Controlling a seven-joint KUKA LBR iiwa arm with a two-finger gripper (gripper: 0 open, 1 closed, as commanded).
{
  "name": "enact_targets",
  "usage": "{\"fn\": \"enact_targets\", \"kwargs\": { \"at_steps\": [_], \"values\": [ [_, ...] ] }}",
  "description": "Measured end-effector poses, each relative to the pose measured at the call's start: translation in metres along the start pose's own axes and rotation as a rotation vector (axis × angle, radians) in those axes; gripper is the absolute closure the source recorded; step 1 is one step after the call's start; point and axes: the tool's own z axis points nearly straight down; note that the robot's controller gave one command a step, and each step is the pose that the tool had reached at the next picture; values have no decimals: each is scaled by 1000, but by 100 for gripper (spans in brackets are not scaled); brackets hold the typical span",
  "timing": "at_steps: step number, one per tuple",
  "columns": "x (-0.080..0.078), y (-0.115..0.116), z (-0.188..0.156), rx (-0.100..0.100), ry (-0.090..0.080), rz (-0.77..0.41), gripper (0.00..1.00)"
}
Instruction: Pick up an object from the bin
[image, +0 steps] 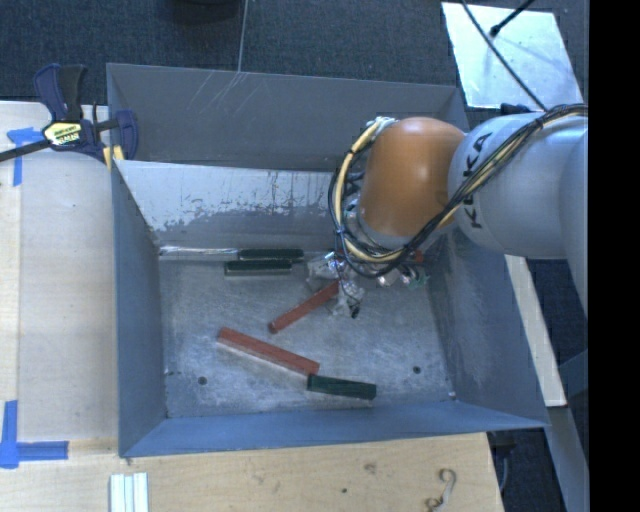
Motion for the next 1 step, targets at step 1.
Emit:
{"fn": "enact_targets", "kwargs": {
  "at_steps": [1],
  "values": [
    [8,-20,-134,5,-5,-37,100]
  ]
}}
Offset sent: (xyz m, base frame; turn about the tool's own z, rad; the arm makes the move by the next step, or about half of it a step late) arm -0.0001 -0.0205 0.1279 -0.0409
